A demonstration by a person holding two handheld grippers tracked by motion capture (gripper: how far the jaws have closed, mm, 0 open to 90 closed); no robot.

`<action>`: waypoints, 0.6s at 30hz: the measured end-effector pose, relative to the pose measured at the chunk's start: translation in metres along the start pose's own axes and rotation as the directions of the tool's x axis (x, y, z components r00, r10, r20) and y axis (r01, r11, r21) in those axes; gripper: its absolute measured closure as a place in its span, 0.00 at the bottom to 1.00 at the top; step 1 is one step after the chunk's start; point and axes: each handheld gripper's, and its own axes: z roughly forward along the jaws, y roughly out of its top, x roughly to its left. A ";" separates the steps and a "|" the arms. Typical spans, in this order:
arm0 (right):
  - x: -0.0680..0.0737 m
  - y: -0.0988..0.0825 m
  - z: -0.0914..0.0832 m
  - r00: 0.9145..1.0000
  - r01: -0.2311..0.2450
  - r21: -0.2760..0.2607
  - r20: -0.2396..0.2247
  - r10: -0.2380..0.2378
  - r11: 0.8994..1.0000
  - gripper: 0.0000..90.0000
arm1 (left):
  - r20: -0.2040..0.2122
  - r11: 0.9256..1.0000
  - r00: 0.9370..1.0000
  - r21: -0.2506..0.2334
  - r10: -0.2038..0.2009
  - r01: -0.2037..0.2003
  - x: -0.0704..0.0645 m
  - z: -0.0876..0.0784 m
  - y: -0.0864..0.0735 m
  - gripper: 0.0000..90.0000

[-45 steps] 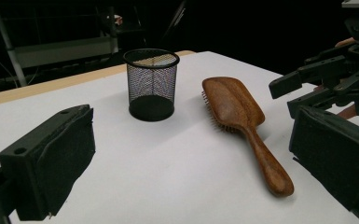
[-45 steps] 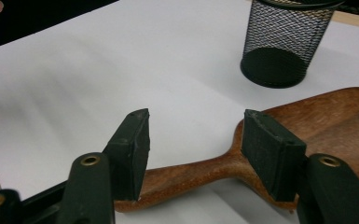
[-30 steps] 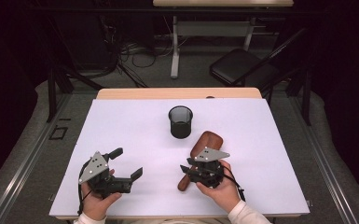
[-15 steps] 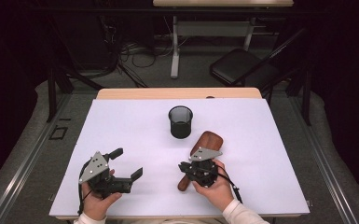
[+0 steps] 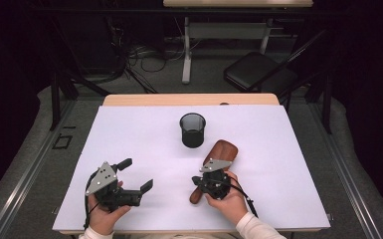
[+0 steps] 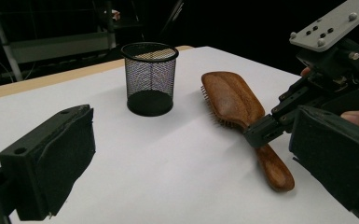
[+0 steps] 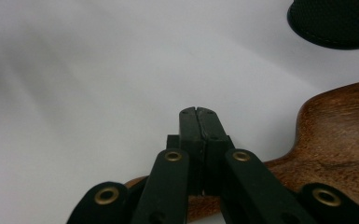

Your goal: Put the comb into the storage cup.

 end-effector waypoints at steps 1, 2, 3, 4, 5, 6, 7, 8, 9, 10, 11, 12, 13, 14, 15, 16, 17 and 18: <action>0.000 -0.001 0.001 1.000 -0.006 0.007 -0.002 0.006 1.000 1.00 | 0.006 1.000 1.000 -0.002 -0.002 0.002 0.000 0.000 0.000 0.00; -0.001 -0.002 0.003 1.000 -0.005 0.008 -0.004 0.005 1.000 1.00 | 0.006 1.000 1.000 -0.002 -0.002 0.002 0.000 0.000 0.000 0.00; -0.001 -0.002 0.004 1.000 -0.005 0.016 -0.004 0.006 1.000 1.00 | 0.005 1.000 1.000 -0.002 -0.003 0.003 0.000 0.000 0.000 0.00; -0.001 -0.002 0.005 1.000 -0.003 0.021 -0.002 0.003 1.000 1.00 | 0.005 1.000 1.000 -0.001 -0.002 0.002 0.000 0.000 -0.001 0.00; -0.001 -0.003 0.006 1.000 0.001 0.027 0.003 -0.001 1.000 1.00 | 0.004 1.000 1.000 0.000 -0.001 0.001 0.000 0.000 -0.001 0.00; -0.001 -0.003 0.007 1.000 0.003 0.032 0.003 -0.003 0.999 1.00 | 0.005 1.000 1.000 0.000 -0.001 0.001 0.000 0.001 -0.001 0.00; -0.001 -0.003 0.007 1.000 0.004 0.037 0.003 -0.005 0.999 1.00 | 0.004 1.000 1.000 0.000 -0.001 0.001 0.000 0.001 -0.001 0.00; -0.001 -0.004 0.008 1.000 0.006 0.039 0.005 -0.006 0.999 1.00 | 0.004 1.000 1.000 0.000 -0.002 0.002 0.001 0.001 -0.001 0.00; -0.001 -0.004 0.008 1.000 0.007 0.042 0.006 -0.007 0.999 1.00 | 0.004 1.000 1.000 0.000 -0.002 0.002 0.001 0.001 -0.001 0.00; -0.001 -0.004 0.008 1.000 0.007 0.042 0.004 -0.007 0.999 1.00 | 0.003 1.000 1.000 0.002 -0.002 0.002 0.001 0.001 -0.001 0.00; -0.001 -0.004 0.009 1.000 0.005 0.048 0.005 -0.005 0.999 1.00 | 0.004 1.000 1.000 0.004 -0.002 0.002 0.001 0.001 -0.001 0.00; -0.001 -0.004 0.009 1.000 0.005 0.051 0.004 -0.005 0.999 1.00 | 0.002 1.000 1.000 0.005 -0.002 0.002 0.001 0.001 -0.001 0.00; -0.001 -0.004 0.009 1.000 0.007 0.056 0.005 -0.007 0.998 1.00 | 0.002 1.000 1.000 0.005 -0.002 0.002 0.001 0.001 -0.001 0.00; -0.001 -0.005 0.010 1.000 0.005 0.061 0.005 -0.005 0.998 1.00 | 0.003 1.000 1.000 0.005 -0.003 0.003 0.001 0.001 -0.001 0.00; -0.002 -0.005 0.010 1.000 0.007 0.065 0.006 -0.007 0.998 1.00 | 0.003 1.000 1.000 0.005 -0.003 0.003 0.001 0.001 -0.001 0.00; -0.002 -0.005 0.010 1.000 0.007 0.065 0.006 -0.007 0.998 1.00 | 0.003 1.000 1.000 0.004 -0.003 0.003 0.001 0.001 -0.001 0.00; -0.002 -0.005 0.010 1.000 0.006 0.067 0.008 -0.006 0.998 1.00 | 0.003 1.000 1.000 0.005 -0.003 0.003 0.001 0.001 -0.001 0.00; -0.002 -0.005 0.010 1.000 0.005 0.069 0.009 -0.005 0.998 1.00 | 0.007 1.000 1.000 0.004 -0.003 0.003 0.001 0.001 -0.001 0.00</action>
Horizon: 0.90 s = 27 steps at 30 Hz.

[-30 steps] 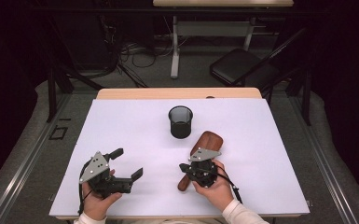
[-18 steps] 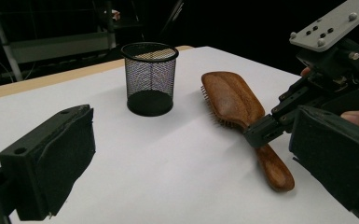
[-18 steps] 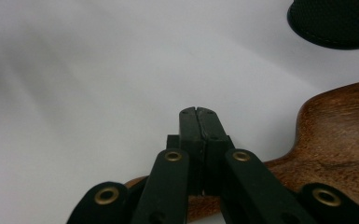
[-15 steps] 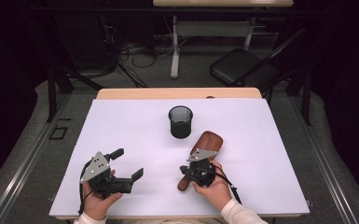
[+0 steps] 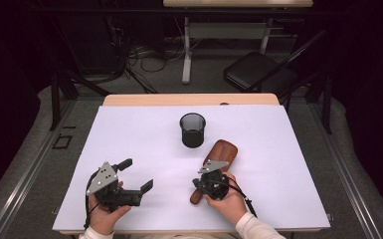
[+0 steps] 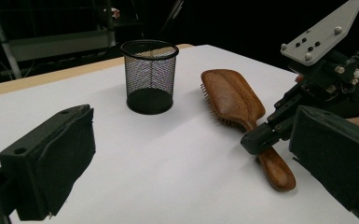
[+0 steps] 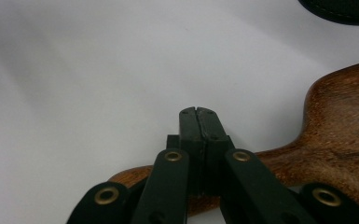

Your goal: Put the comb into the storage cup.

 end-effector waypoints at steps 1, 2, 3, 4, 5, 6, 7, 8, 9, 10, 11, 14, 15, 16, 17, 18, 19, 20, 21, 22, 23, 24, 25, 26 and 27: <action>0.000 0.000 0.000 1.000 -0.002 0.002 0.000 0.002 1.000 1.00 | 0.001 1.000 1.000 0.000 -0.001 0.001 0.000 0.000 0.000 0.00; 0.000 0.000 0.000 1.000 -0.002 0.004 0.003 0.002 1.000 1.00 | -0.001 1.000 1.000 0.001 -0.002 0.002 0.000 0.000 0.000 0.00; 0.000 -0.001 -0.001 1.000 -0.001 0.003 0.006 0.001 1.000 1.00 | -0.001 1.000 1.000 0.001 -0.002 0.002 0.000 0.000 0.000 0.00; 0.000 -0.001 -0.001 1.000 -0.003 -0.001 0.009 0.003 1.000 1.00 | -0.001 1.000 1.000 0.001 -0.003 0.003 0.000 0.000 0.000 0.00; 0.000 -0.002 -0.001 1.000 -0.003 0.000 0.011 0.003 1.000 1.00 | -0.001 1.000 1.000 0.002 -0.003 0.003 0.000 0.000 0.000 0.00; 0.000 -0.002 -0.001 1.000 -0.003 0.002 0.016 0.003 1.000 1.00 | -0.001 1.000 1.000 0.002 -0.004 0.004 0.000 0.000 0.000 0.00; 0.000 -0.003 -0.002 1.000 -0.002 0.007 0.023 0.002 1.000 1.00 | -0.002 1.000 1.000 0.002 -0.004 0.004 0.000 0.000 0.000 0.00; 0.000 -0.003 -0.002 1.000 -0.005 0.006 0.025 0.005 1.000 1.00 | -0.002 1.000 1.000 0.002 -0.005 0.005 0.000 0.000 0.000 0.00; 0.000 -0.004 -0.003 1.000 -0.004 0.006 0.025 0.003 1.000 1.00 | -0.002 1.000 1.000 0.002 -0.006 0.006 0.000 0.000 0.000 0.00; 0.000 -0.004 -0.003 1.000 -0.004 0.007 0.026 0.003 1.000 1.00 | -0.002 1.000 1.000 0.004 -0.005 0.005 0.000 0.000 0.000 0.01; 0.000 -0.004 -0.004 1.000 -0.007 0.006 0.024 0.006 1.000 1.00 | -0.003 1.000 1.000 0.004 -0.005 0.005 0.000 0.000 0.000 0.01; 0.000 -0.005 -0.005 1.000 -0.006 0.012 0.026 0.005 1.000 1.00 | -0.005 1.000 1.000 0.005 -0.006 0.006 0.001 0.000 0.000 0.01; 0.000 -0.005 -0.006 1.000 -0.006 0.016 0.029 0.006 1.000 1.00 | -0.005 1.000 1.000 0.005 -0.006 0.006 0.001 0.000 0.000 0.01; 0.000 -0.005 -0.006 1.000 -0.006 0.018 0.031 0.006 1.000 1.00 | -0.005 1.000 1.000 0.004 -0.006 0.006 0.001 0.000 0.000 0.01; -0.001 -0.005 -0.006 0.999 -0.006 0.020 0.034 0.006 1.000 1.00 | -0.005 1.000 1.000 0.004 -0.006 0.006 0.001 0.000 -0.001 0.01; -0.001 -0.006 -0.007 0.999 -0.008 0.025 0.037 0.008 1.000 1.00 | -0.004 1.000 1.000 0.003 -0.006 0.006 0.000 0.000 -0.001 0.01; -0.001 -0.006 -0.007 0.999 -0.008 0.028 0.041 0.007 1.000 1.00 | -0.004 1.000 1.000 0.004 -0.006 0.006 0.000 0.000 -0.001 0.01; -0.001 -0.007 -0.008 0.999 -0.008 0.030 0.044 0.007 1.000 1.00 | -0.005 1.000 1.000 0.004 -0.006 0.006 0.000 0.000 -0.001 0.01; -0.002 -0.007 -0.008 0.999 -0.009 0.032 0.044 0.007 0.999 1.00 | -0.007 1.000 1.000 0.004 -0.007 0.007 0.000 0.000 -0.001 0.01; -0.002 -0.007 -0.009 0.999 -0.008 0.036 0.047 0.006 0.999 1.00 | -0.006 1.000 1.000 0.005 -0.006 0.006 0.000 0.000 -0.001 0.01; -0.002 -0.008 -0.010 0.999 -0.008 0.041 0.048 0.006 0.999 1.00 | -0.006 1.000 1.000 0.005 -0.006 0.006 0.000 0.001 -0.001 0.01; -0.003 -0.008 -0.010 0.999 -0.011 0.043 0.048 0.009 0.999 1.00 | -0.006 1.000 1.000 0.006 -0.005 0.006 0.000 0.001 -0.001 0.01; -0.003 -0.008 -0.011 0.999 -0.013 0.047 0.053 0.010 0.999 1.00 | -0.007 1.000 1.000 0.006 -0.005 0.005 0.000 0.001 -0.001 0.01; -0.004 -0.008 -0.012 0.998 -0.014 0.053 0.054 0.011 0.999 1.00 | -0.006 1.000 1.000 0.007 -0.005 0.005 0.000 0.001 -0.001 0.01; -0.004 -0.009 -0.012 0.998 -0.016 0.053 0.055 0.013 0.998 1.00 | -0.007 1.000 1.000 0.006 -0.005 0.005 0.000 0.001 -0.001 0.01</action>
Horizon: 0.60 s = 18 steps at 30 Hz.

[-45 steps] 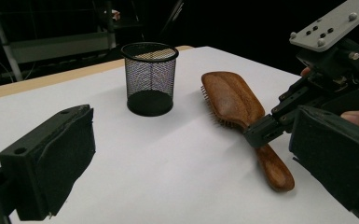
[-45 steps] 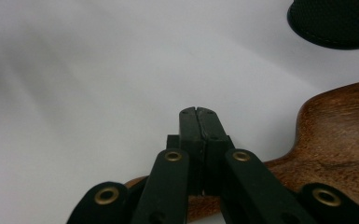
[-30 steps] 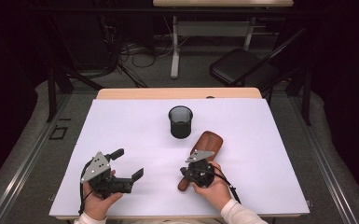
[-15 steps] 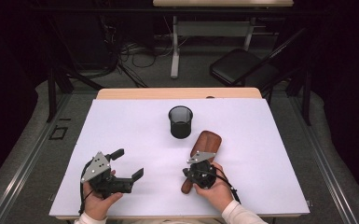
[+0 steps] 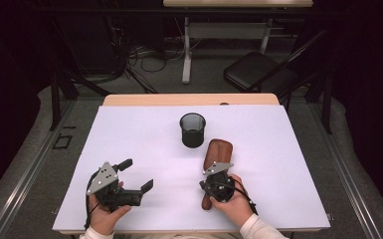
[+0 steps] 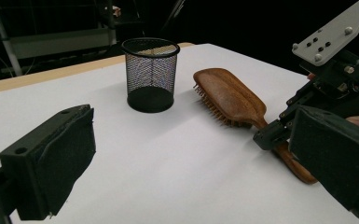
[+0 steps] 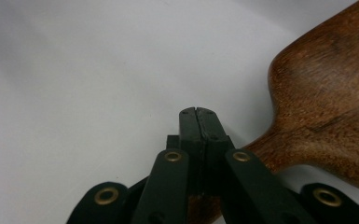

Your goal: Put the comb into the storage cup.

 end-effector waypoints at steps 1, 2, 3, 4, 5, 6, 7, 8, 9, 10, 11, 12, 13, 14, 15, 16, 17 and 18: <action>-0.001 0.000 0.000 1.000 0.000 0.003 0.003 0.000 1.000 1.00 | 0.001 1.000 1.000 0.000 0.001 -0.001 0.000 0.000 0.000 0.01; -0.001 0.000 -0.001 1.000 -0.002 0.005 0.005 0.002 1.000 1.00 | 0.000 1.000 1.000 0.002 0.002 -0.002 0.000 0.000 0.000 0.01; -0.002 -0.001 -0.001 1.000 -0.001 0.007 0.009 0.001 1.000 1.00 | 0.000 1.000 1.000 0.001 0.002 -0.002 0.000 0.000 0.000 0.01; -0.002 -0.001 -0.002 1.000 0.000 0.008 0.011 0.000 1.000 1.00 | 0.001 1.000 1.000 0.002 0.002 -0.002 0.000 0.000 0.000 0.01; -0.003 -0.001 -0.003 1.000 -0.001 0.012 0.014 0.001 1.000 1.00 | 0.002 1.000 1.000 0.002 0.002 -0.002 0.000 0.000 0.000 0.01; -0.003 -0.001 -0.003 1.000 -0.002 0.011 0.017 0.002 1.000 1.00 | 0.002 1.000 1.000 0.004 0.003 -0.003 0.000 0.000 0.000 0.01; -0.004 -0.001 -0.004 1.000 -0.003 0.012 0.024 0.003 1.000 1.00 | 0.002 1.000 1.000 0.004 0.003 -0.003 0.000 0.001 0.000 0.01; -0.005 -0.002 -0.005 1.000 -0.004 0.014 0.025 0.004 1.000 1.00 | 0.003 1.000 1.000 0.003 0.002 -0.002 0.000 0.001 0.000 0.01; -0.006 -0.002 -0.006 1.000 -0.004 0.019 0.029 0.004 1.000 1.00 | 0.003 1.000 1.000 0.005 0.002 -0.002 0.000 0.001 0.000 0.01; -0.007 -0.003 -0.007 0.999 -0.003 0.016 0.032 0.003 1.000 1.00 | 0.004 1.000 1.000 0.005 0.001 -0.001 0.000 0.001 -0.001 0.01; -0.007 -0.003 -0.007 0.999 -0.008 0.017 0.033 0.007 1.000 1.00 | 0.000 1.000 1.000 0.007 0.001 -0.001 0.000 0.001 0.000 0.01; -0.008 -0.004 -0.008 0.999 -0.006 0.020 0.038 0.005 1.000 1.00 | 0.000 1.000 1.000 0.007 0.001 -0.001 0.000 0.001 0.000 0.01; -0.009 -0.005 -0.009 0.999 -0.008 0.024 0.043 0.007 1.000 1.00 | 0.000 1.000 1.000 0.007 0.001 -0.001 0.000 0.001 0.000 0.01; -0.010 -0.005 -0.009 0.999 -0.012 0.024 0.045 0.011 1.000 1.00 | -0.001 1.000 1.000 0.007 0.001 -0.001 0.000 0.001 0.000 0.01; -0.011 -0.006 -0.010 0.999 -0.012 0.026 0.048 0.011 1.000 1.00 | -0.005 1.000 1.000 0.007 0.000 0.000 -0.001 0.001 -0.001 0.01; -0.012 -0.006 -0.011 0.999 -0.017 0.030 0.051 0.016 0.999 1.00 | -0.004 1.000 1.000 0.008 -0.001 0.001 -0.001 0.001 -0.001 0.01; -0.013 -0.007 -0.011 0.998 -0.017 0.026 0.056 0.016 1.000 1.00 | -0.004 1.000 1.000 0.008 -0.001 0.001 -0.001 0.001 -0.001 0.01; -0.014 -0.007 -0.012 0.998 -0.018 0.033 0.057 0.016 0.999 1.00 | -0.004 1.000 1.000 0.008 0.000 0.000 -0.001 0.001 -0.001 0.01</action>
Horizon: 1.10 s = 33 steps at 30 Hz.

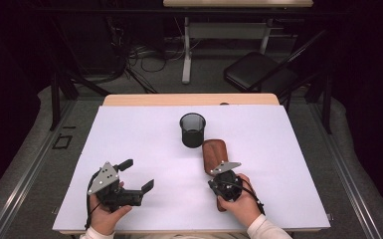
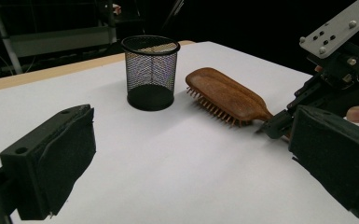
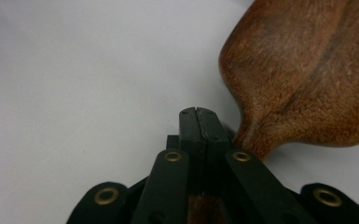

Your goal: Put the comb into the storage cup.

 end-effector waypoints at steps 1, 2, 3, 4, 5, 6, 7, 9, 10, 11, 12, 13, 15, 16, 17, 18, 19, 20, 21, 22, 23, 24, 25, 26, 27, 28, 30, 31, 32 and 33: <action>-0.001 -0.001 -0.001 1.000 -0.004 -0.001 0.002 0.004 1.000 1.00 | 0.000 1.000 1.000 0.000 0.001 -0.001 0.000 0.000 0.000 0.01; -0.003 -0.001 -0.001 1.000 -0.002 0.001 0.005 0.002 1.000 1.00 | 0.000 1.000 1.000 0.000 0.001 -0.001 0.000 0.000 0.000 0.01; -0.004 -0.002 -0.002 1.000 -0.006 0.002 0.005 0.006 1.000 1.00 | 0.000 1.000 1.000 0.001 0.001 -0.001 0.000 0.000 0.000 0.01; -0.005 -0.002 -0.003 1.000 -0.012 0.005 0.010 0.012 1.000 1.00 | -0.003 1.000 1.000 0.002 0.001 -0.001 0.000 0.000 0.000 0.01; -0.006 -0.003 -0.003 1.000 -0.011 0.003 0.013 0.011 1.000 1.00 | -0.001 1.000 1.000 0.001 0.001 -0.001 0.000 0.000 0.000 0.01; -0.007 -0.004 -0.004 1.000 -0.019 0.003 0.012 0.019 1.000 1.00 | 0.000 1.000 1.000 0.001 0.001 -0.001 0.000 0.000 0.000 0.01; -0.008 -0.004 -0.004 1.000 -0.018 0.005 0.016 0.018 1.000 1.00 | 0.000 1.000 1.000 0.001 0.001 -0.001 0.000 0.000 0.000 0.01; -0.010 -0.005 -0.005 1.000 -0.021 0.007 0.018 0.021 1.000 1.00 | 0.000 1.000 1.000 0.000 0.001 -0.001 0.000 0.000 0.000 0.01; -0.011 -0.006 -0.006 1.000 -0.022 0.004 0.020 0.022 1.000 1.00 | 0.000 1.000 1.000 0.000 0.001 -0.001 0.000 0.000 0.000 0.01; -0.011 -0.006 -0.006 0.999 -0.026 0.005 0.022 0.026 1.000 1.00 | 0.000 1.000 1.000 0.001 0.001 -0.001 0.000 0.000 0.000 0.01; -0.012 -0.007 -0.006 0.999 -0.027 0.001 0.021 0.027 1.000 1.00 | 0.000 1.000 1.000 0.001 0.001 -0.001 0.000 0.000 0.000 0.01; -0.014 -0.007 -0.007 0.999 -0.025 0.004 0.022 0.025 1.000 1.00 | 0.000 1.000 1.000 0.002 0.001 -0.001 0.000 0.000 0.000 0.01; -0.017 -0.008 -0.008 0.999 -0.027 0.004 0.021 0.027 1.000 1.00 | -0.001 1.000 1.000 0.002 0.001 -0.001 0.000 0.000 0.000 0.01; -0.017 -0.009 -0.008 0.999 -0.033 0.008 0.019 0.032 0.999 1.00 | -0.001 1.000 1.000 0.002 0.001 -0.001 0.000 0.000 0.000 0.01; -0.019 -0.009 -0.009 0.999 -0.033 0.007 0.021 0.033 0.999 1.00 | -0.001 1.000 1.000 0.003 0.001 -0.001 0.000 0.000 0.000 0.01; -0.019 -0.010 -0.009 0.999 -0.039 0.009 0.020 0.039 0.999 1.00 | -0.001 1.000 1.000 0.003 0.002 -0.002 0.000 0.000 0.000 0.01; -0.021 -0.011 -0.010 0.999 -0.040 0.009 0.022 0.039 0.999 1.00 | 0.000 1.000 1.000 0.003 0.002 -0.002 0.000 0.000 0.000 0.01; -0.022 -0.011 -0.010 0.999 -0.043 0.008 0.017 0.043 0.999 1.00 | 0.000 1.000 1.000 0.003 0.002 -0.002 0.000 0.000 0.000 0.01; -0.022 -0.011 -0.011 0.999 -0.048 0.014 0.018 0.048 0.999 1.00 | 0.000 1.000 1.000 0.003 0.002 -0.002 0.000 0.000 0.000 0.01; -0.023 -0.012 -0.011 0.999 -0.047 0.007 0.020 0.047 0.999 1.00 | 0.000 1.000 1.000 0.002 0.002 -0.002 0.000 0.000 0.000 0.01; -0.024 -0.012 -0.011 0.999 -0.047 0.004 0.018 0.047 0.999 1.00 | 0.000 1.000 1.000 0.003 0.002 -0.002 0.000 0.000 0.000 0.01; -0.026 -0.013 -0.012 0.999 -0.049 0.006 0.021 0.049 0.999 1.00 | 0.000 1.000 1.000 0.003 0.002 -0.002 0.000 0.000 0.000 0.01; -0.026 -0.013 -0.012 0.998 -0.055 0.005 0.021 0.054 0.999 1.00 | 0.000 1.000 1.000 0.003 0.002 -0.002 0.000 0.000 0.000 0.01; -0.027 -0.013 -0.013 0.998 -0.054 0.006 0.022 0.054 0.999 1.00 | 0.000 1.000 1.000 0.003 0.002 -0.002 0.000 0.000 0.000 0.01; -0.028 -0.014 -0.013 0.998 -0.055 0.004 0.026 0.055 0.998 1.00 | 0.001 1.000 1.000 0.004 0.002 -0.002 0.000 0.000 0.000 0.01; -0.029 -0.014 -0.013 0.998 -0.053 0.004 0.028 0.053 0.999 1.00 | 0.001 1.000 1.000 0.005 0.002 -0.002 0.000 0.000 -0.001 0.01; -0.031 -0.014 -0.014 0.998 -0.058 0.002 0.027 0.058 0.998 1.00 | 0.002 1.000 1.000 0.005 0.001 -0.001 0.000 0.001 -0.001 0.01; -0.032 -0.015 -0.014 0.998 -0.061 0.002 0.032 0.061 0.998 1.00 | 0.002 1.000 1.000 0.006 0.001 -0.001 0.000 0.000 -0.001 0.01; -0.032 -0.015 -0.014 0.997 -0.065 -0.004 0.028 0.065 0.998 1.00 | 0.001 1.000 1.000 0.005 0.001 -0.001 0.000 0.000 -0.001 0.01; -0.033 -0.015 -0.014 0.998 -0.061 -0.001 0.029 0.061 0.998 1.00 | 0.001 1.000 1.000 0.005 0.001 -0.001 0.000 0.000 -0.001 0.01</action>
